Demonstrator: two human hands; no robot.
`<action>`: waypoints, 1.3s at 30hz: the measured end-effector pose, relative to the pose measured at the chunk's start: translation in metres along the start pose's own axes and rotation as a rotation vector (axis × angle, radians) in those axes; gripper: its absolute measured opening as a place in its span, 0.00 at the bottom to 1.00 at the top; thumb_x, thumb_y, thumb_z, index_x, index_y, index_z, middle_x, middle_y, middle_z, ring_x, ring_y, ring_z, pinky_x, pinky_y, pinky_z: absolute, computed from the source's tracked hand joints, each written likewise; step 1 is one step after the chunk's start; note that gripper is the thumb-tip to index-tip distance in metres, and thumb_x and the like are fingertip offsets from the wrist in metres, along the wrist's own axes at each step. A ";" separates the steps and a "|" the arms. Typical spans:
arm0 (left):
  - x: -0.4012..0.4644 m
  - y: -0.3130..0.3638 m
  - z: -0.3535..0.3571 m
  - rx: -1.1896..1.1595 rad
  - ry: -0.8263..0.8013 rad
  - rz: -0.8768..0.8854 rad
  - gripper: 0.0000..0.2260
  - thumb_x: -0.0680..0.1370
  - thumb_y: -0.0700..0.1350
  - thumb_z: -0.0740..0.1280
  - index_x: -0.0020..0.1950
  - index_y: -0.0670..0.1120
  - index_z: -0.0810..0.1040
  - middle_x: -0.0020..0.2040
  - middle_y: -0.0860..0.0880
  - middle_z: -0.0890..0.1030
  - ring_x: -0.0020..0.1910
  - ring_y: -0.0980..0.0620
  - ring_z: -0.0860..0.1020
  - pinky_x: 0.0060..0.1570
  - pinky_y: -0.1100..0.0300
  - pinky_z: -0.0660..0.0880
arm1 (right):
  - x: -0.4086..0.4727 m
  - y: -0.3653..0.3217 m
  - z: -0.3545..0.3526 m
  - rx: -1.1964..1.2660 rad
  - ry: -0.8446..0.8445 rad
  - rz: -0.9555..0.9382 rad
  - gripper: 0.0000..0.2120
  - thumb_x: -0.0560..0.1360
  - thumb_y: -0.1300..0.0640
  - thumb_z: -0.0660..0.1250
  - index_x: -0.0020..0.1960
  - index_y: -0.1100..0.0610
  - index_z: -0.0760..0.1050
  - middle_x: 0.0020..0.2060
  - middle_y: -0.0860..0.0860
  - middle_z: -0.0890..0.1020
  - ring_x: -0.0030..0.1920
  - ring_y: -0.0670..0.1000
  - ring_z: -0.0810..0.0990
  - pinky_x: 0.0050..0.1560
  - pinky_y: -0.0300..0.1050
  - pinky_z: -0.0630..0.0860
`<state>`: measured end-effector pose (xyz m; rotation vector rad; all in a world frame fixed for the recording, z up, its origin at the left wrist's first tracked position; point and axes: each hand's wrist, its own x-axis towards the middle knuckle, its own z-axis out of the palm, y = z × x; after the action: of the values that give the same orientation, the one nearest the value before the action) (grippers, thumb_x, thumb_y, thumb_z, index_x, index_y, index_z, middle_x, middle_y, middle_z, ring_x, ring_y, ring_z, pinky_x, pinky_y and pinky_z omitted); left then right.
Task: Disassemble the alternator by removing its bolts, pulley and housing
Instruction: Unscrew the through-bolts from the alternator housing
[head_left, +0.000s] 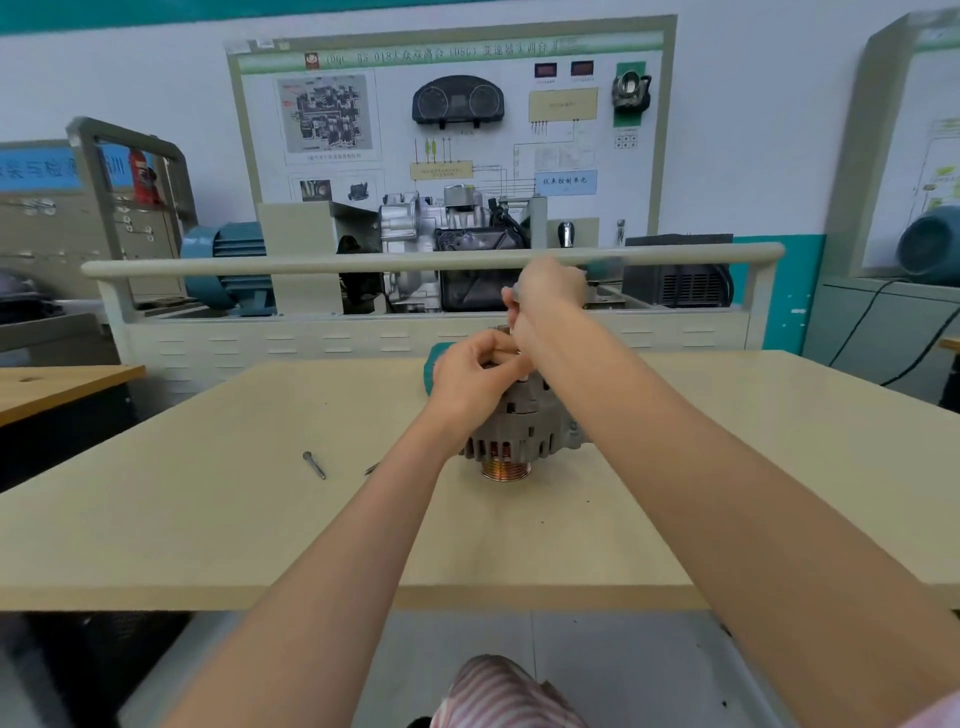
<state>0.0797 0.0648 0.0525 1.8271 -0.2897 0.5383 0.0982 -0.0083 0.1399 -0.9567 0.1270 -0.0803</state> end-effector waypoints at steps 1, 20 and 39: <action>0.000 0.000 0.000 0.008 0.004 0.002 0.05 0.74 0.40 0.68 0.41 0.50 0.79 0.37 0.51 0.82 0.43 0.49 0.80 0.48 0.51 0.76 | -0.001 0.000 0.002 0.068 0.056 -0.014 0.07 0.79 0.63 0.53 0.56 0.62 0.66 0.39 0.58 0.75 0.30 0.50 0.67 0.27 0.39 0.61; 0.000 -0.001 0.003 -0.063 0.036 -0.045 0.03 0.74 0.41 0.70 0.42 0.48 0.78 0.39 0.49 0.81 0.42 0.52 0.78 0.45 0.56 0.75 | 0.006 0.003 -0.002 -0.202 -0.110 -0.025 0.06 0.78 0.64 0.52 0.46 0.60 0.67 0.27 0.52 0.72 0.19 0.44 0.64 0.16 0.33 0.57; 0.000 -0.001 0.003 -0.085 0.033 -0.046 0.05 0.75 0.41 0.70 0.41 0.48 0.76 0.39 0.50 0.80 0.43 0.51 0.78 0.48 0.54 0.75 | 0.010 0.007 -0.002 -0.106 -0.098 -0.035 0.06 0.76 0.66 0.53 0.44 0.60 0.68 0.25 0.50 0.70 0.17 0.43 0.65 0.15 0.33 0.55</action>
<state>0.0807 0.0625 0.0508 1.7366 -0.2437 0.5157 0.1082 -0.0075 0.1320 -1.0672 0.0247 -0.0592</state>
